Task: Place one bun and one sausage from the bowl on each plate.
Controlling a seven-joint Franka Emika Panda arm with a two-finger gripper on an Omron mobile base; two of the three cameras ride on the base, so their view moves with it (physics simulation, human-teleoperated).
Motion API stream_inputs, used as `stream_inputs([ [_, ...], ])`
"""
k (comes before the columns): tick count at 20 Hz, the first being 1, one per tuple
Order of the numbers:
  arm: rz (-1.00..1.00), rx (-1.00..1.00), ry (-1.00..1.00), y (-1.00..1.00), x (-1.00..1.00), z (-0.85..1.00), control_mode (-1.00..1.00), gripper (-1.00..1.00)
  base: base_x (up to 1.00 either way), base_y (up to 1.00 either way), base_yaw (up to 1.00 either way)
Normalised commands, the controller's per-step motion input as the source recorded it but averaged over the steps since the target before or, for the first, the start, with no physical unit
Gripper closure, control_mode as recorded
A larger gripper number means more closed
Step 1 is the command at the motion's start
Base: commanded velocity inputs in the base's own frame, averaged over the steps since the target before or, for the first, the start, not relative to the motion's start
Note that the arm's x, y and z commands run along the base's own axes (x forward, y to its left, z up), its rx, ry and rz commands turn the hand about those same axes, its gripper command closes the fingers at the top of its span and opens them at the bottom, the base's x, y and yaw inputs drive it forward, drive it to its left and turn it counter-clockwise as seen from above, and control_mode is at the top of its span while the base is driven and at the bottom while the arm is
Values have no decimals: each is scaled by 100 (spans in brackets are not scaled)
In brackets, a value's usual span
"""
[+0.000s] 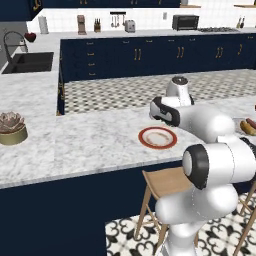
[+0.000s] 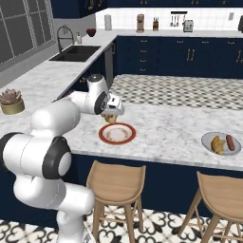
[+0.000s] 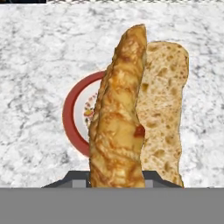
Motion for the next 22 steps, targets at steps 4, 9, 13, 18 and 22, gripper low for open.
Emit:
stream_inputs([
  [4, 9, 1, 0, -29, 23, -90, -100, 100, 0, 0, 0],
  [9, 4, 0, 2, -7, 7, -89, -100, 100, 0, 0, 0],
  [13, 3, 0, 0, -1, 23, -58, -100, 100, 0, 0, 0],
  [18, 0, 0, 0, 0, 49, -7, -100, 100, 0, 0, 0],
  [22, 0, 4, 0, -9, 61, -3, -100, 100, 0, 0, 0],
])
